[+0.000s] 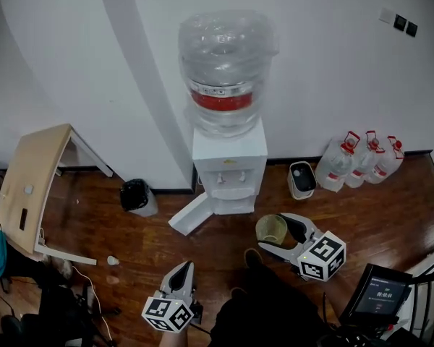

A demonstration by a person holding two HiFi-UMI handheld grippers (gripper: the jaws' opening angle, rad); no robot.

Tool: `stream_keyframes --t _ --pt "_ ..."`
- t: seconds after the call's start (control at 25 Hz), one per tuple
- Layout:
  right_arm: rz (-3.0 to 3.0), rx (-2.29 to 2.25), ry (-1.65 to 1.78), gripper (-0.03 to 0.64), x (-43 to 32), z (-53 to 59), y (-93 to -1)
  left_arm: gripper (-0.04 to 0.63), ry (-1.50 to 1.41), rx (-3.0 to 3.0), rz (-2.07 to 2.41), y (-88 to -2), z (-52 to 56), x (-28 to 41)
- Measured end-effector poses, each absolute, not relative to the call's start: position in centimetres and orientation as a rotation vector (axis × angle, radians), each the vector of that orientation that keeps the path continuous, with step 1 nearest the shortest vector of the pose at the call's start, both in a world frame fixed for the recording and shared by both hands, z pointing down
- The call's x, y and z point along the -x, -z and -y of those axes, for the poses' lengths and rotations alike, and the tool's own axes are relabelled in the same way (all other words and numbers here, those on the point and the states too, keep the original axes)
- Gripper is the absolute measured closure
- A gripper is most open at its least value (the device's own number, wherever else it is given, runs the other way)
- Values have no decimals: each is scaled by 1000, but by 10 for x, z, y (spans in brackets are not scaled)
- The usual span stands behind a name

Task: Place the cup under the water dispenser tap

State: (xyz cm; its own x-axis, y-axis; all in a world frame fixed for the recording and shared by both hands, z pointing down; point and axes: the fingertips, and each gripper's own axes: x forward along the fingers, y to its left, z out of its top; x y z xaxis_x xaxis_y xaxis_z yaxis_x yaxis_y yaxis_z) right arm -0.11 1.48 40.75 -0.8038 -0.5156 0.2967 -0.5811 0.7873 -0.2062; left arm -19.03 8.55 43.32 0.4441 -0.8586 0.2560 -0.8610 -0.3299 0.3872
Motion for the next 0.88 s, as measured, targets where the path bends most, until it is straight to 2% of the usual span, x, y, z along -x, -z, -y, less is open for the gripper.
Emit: stream_keyframes --t 0.44,0.6,0.8,0.88 --pt "2675 -801 -624 247 -8 95 -504 595 -162 -2198 1414 -461 13 171" --pt "2654 -805 -578 249 -7 135 -544 595 -197 -2175 1429 -476 58 169" --pt "2622 -807 -548 249 6 167 -585 595 -51 -2143 1410 -490 95 171" --pt "2608 -809 -557 249 11 172 -592 595 -79 -2117 1417 -504 99 177"
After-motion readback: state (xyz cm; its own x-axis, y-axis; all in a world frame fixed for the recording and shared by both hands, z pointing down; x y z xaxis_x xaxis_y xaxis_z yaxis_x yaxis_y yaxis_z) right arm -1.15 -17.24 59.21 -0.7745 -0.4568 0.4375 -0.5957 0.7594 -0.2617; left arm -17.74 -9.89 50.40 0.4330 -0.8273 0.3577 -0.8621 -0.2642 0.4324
